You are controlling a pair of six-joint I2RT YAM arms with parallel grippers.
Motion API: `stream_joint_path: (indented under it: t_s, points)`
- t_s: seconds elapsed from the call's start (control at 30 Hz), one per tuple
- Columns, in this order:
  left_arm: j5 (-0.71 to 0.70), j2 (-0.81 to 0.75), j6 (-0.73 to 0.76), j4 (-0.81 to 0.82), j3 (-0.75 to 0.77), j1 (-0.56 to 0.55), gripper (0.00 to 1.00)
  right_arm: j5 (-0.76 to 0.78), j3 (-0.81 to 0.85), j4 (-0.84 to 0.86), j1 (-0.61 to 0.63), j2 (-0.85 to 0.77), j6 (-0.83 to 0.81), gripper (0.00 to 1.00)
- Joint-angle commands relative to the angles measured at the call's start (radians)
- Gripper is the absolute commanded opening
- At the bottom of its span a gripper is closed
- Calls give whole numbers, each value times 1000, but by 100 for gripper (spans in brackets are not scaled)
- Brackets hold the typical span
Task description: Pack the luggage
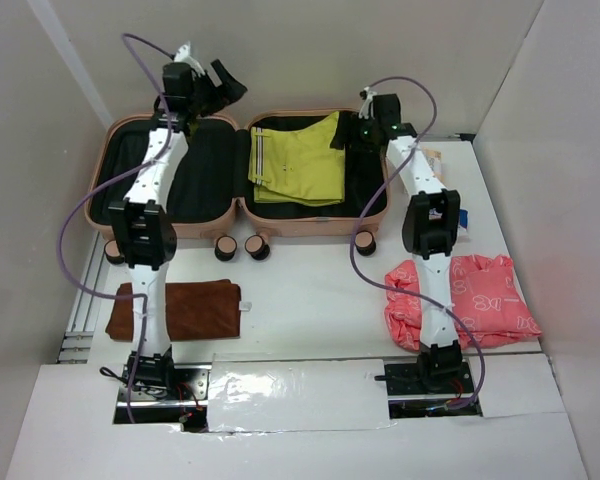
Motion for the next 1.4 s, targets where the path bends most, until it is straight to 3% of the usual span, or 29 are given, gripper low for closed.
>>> stream_joint_path:
  t_s: [0.0, 0.2, 0.27, 0.4, 0.5, 0.63, 0.7, 0.73, 0.87, 1.2, 1.37]
  points:
    - [107, -111, 40, 44, -13, -3, 100, 15, 40, -7, -42, -208, -8, 100]
    - [228, -209, 171, -26, -124, -81, 100, 73, -61, -50, -76, -424, -8, 100]
    - [280, -240, 213, -58, -165, -115, 100, 118, -182, -73, -90, -503, -8, 100]
    - [248, -353, 234, -115, -327, -299, 100, 211, -487, -85, -140, -797, 15, 100]
    - [205, -433, 140, -100, -482, -443, 100, 253, -739, -85, -205, -979, 62, 100]
    - [138, -570, -35, 139, -892, -600, 100, 262, -945, -125, -291, -1167, 76, 100]
    - [104, -631, -139, 219, -996, -652, 100, 262, -984, -174, -305, -1218, 64, 100]
    - [56, -654, -179, 289, -1084, -740, 100, 262, -1012, -185, -305, -1288, 53, 100]
    - [-20, -635, -258, 520, -1240, -850, 100, 317, -1067, -212, -294, -1357, 99, 100]
    - [-195, -412, -345, 753, -1237, -1011, 100, 189, -1161, -194, -276, -1485, 188, 100]
    - [-261, -283, -413, 680, -1122, -1051, 100, 178, -1181, -194, -266, -1522, 197, 100]
